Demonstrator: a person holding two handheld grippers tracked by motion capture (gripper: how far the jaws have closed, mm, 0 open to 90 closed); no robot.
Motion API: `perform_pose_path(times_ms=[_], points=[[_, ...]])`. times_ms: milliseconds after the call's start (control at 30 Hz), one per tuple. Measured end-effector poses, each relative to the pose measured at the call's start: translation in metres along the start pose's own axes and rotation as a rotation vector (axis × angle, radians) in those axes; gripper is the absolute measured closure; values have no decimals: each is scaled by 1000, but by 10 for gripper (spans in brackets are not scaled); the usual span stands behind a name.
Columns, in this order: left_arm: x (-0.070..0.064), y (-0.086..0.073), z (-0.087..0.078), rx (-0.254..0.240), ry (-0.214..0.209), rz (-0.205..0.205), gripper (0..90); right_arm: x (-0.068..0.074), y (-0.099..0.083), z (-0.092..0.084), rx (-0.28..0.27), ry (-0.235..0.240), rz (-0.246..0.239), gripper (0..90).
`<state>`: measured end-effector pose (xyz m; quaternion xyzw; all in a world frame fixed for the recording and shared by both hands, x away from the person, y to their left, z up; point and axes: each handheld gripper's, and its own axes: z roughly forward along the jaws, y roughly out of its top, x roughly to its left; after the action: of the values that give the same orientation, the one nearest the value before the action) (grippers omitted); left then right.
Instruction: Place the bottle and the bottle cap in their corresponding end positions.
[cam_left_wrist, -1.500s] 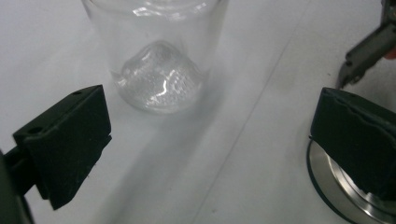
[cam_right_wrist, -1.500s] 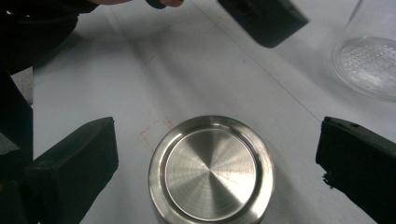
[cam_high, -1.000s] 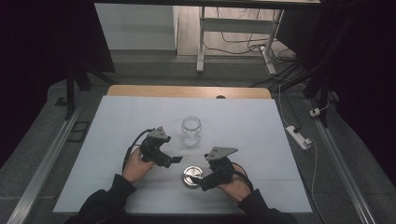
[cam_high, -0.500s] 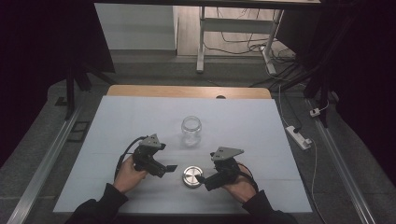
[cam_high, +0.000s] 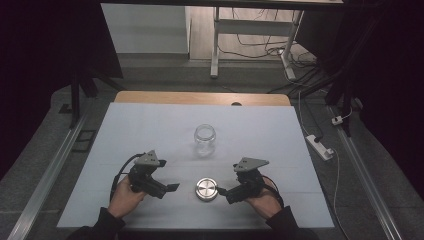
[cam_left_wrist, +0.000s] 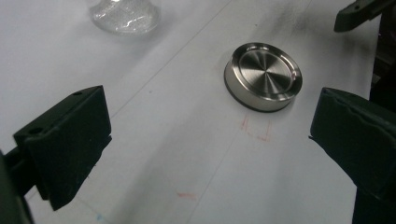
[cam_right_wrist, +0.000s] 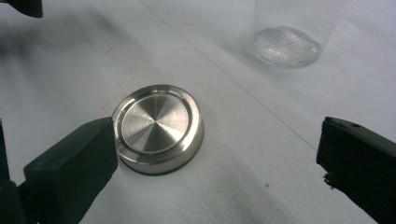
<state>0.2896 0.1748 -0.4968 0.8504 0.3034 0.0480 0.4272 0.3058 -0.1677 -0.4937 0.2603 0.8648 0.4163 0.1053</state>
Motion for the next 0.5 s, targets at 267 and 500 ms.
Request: perform_pose_path(times_ms=[267, 500], points=[[-4, -14, -16, -4, 22, -22, 0, -2, -6, -16, -15, -23, 14, 0], [-5, -29, -30, -19, 55, -62, 0, -7, -16, -31, -24, -52, 39, 0]])
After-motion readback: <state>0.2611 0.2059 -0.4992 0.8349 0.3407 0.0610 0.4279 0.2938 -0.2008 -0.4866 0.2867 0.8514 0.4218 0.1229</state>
